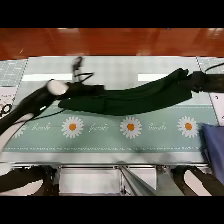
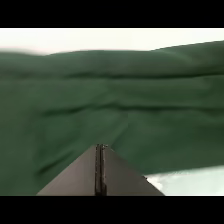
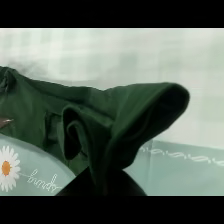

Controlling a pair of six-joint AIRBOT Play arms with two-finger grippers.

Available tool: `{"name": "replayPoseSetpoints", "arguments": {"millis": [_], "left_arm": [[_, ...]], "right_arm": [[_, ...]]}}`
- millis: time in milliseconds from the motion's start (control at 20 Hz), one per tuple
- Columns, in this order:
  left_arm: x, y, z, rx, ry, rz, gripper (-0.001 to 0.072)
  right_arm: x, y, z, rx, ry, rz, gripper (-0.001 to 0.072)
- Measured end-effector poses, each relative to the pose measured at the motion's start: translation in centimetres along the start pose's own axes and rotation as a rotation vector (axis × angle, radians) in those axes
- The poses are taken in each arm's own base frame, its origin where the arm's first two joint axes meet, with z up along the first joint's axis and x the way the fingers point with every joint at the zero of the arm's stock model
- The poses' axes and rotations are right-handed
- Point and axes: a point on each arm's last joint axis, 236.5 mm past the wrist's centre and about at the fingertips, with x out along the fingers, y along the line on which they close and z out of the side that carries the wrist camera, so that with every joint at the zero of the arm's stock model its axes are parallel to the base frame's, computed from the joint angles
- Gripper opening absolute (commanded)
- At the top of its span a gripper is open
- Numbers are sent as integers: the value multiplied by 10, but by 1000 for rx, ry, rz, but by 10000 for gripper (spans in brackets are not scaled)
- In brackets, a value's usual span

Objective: Fold the shirts.

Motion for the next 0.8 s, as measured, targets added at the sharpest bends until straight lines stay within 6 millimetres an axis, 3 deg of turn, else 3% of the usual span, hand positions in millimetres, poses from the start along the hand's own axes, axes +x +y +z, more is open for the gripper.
{"name": "replayPoseSetpoints", "arguments": {"millis": [200, 400, 500, 600, 700, 800], "left_arm": [[78, -54, -21, 56, 194, -80, 22], [128, -94, -69, 90, 366, -129, 22], [138, -110, -93, 116, 438, -149, 22], [139, -123, -105, 133, 480, -168, 22], [133, -125, -94, 133, 475, -174, 22], [114, -117, -68, 133, 451, -165, 22]], "right_arm": [[-20, 19, -21, -22, -29, 5, 24], [-30, 33, -28, -36, -49, 22, 23], [-32, 36, -29, -39, -56, 29, 24], [-33, 38, -28, -37, -64, 34, 23], [-34, 39, -27, -33, -71, 37, 23], [-34, 41, -25, -29, -78, 42, 23]]}}
